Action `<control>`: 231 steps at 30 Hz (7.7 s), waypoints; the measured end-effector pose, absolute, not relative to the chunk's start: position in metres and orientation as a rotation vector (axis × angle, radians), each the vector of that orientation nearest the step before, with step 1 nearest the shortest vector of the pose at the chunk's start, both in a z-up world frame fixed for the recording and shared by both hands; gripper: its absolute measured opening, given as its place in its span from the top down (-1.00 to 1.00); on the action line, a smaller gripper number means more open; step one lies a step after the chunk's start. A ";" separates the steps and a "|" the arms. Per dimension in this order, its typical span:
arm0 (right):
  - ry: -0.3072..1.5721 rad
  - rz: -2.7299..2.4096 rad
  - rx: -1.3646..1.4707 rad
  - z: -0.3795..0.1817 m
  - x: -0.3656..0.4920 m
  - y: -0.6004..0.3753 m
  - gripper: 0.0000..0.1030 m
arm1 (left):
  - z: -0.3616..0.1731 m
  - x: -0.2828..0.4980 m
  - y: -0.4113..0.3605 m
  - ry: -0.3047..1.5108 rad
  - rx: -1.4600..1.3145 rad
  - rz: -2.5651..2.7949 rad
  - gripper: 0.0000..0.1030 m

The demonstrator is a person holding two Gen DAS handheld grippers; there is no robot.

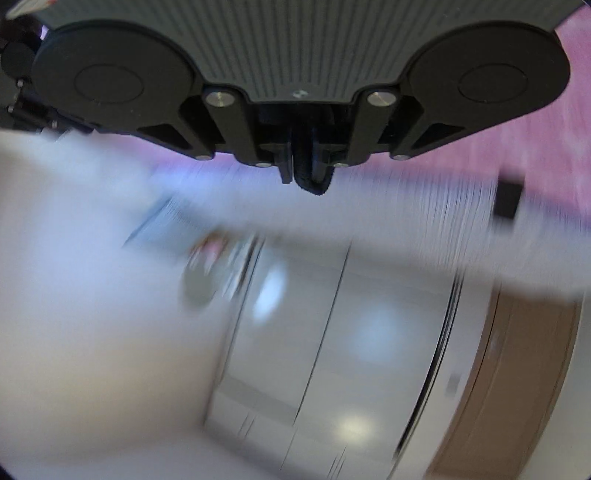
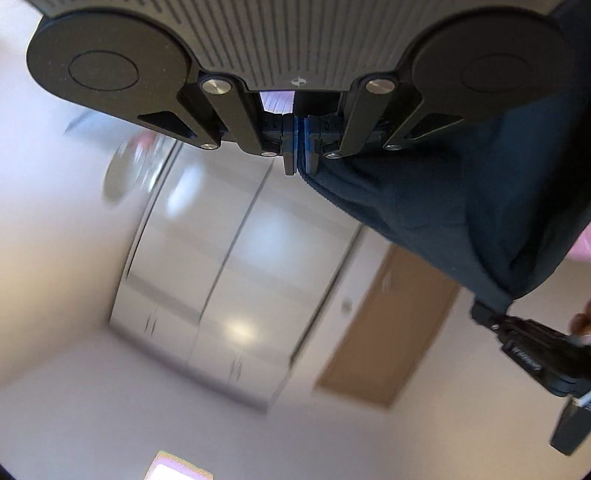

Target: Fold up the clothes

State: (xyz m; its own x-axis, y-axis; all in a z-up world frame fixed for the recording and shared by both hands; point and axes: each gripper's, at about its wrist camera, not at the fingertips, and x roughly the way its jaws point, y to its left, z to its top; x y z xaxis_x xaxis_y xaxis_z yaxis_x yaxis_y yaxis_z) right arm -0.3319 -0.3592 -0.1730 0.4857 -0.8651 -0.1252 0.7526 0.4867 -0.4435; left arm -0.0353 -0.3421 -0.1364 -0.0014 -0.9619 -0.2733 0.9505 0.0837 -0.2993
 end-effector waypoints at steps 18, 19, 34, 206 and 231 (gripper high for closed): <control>0.510 -0.878 0.446 -0.303 -0.379 -0.341 -0.71 | -0.246 -0.169 -0.206 0.938 0.253 -1.667 -0.61; 0.510 -0.860 0.490 -0.306 -0.383 -0.330 -0.71 | -0.255 -0.180 -0.204 0.991 0.242 -1.687 -0.64; 0.405 -1.069 0.399 -0.232 -0.498 -0.274 0.91 | -0.188 -0.094 -0.168 0.730 0.004 -1.494 0.99; 1.050 -0.710 0.479 -0.197 -0.090 -0.265 -0.32 | -0.222 -0.028 -0.309 1.231 0.401 -0.983 0.86; 0.997 -0.248 -0.155 -0.289 0.186 -0.151 -0.12 | -0.252 -0.058 -0.371 0.731 1.041 -1.540 -0.08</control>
State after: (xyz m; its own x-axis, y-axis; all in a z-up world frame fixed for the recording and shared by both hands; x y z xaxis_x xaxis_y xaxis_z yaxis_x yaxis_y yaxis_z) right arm 0.1859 -0.1514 -0.2891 0.5182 -0.2761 -0.8095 0.1352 0.9610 -0.2413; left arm -0.0583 -0.3714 -0.2520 -0.0297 -0.4320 -0.9014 0.9716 -0.2244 0.0755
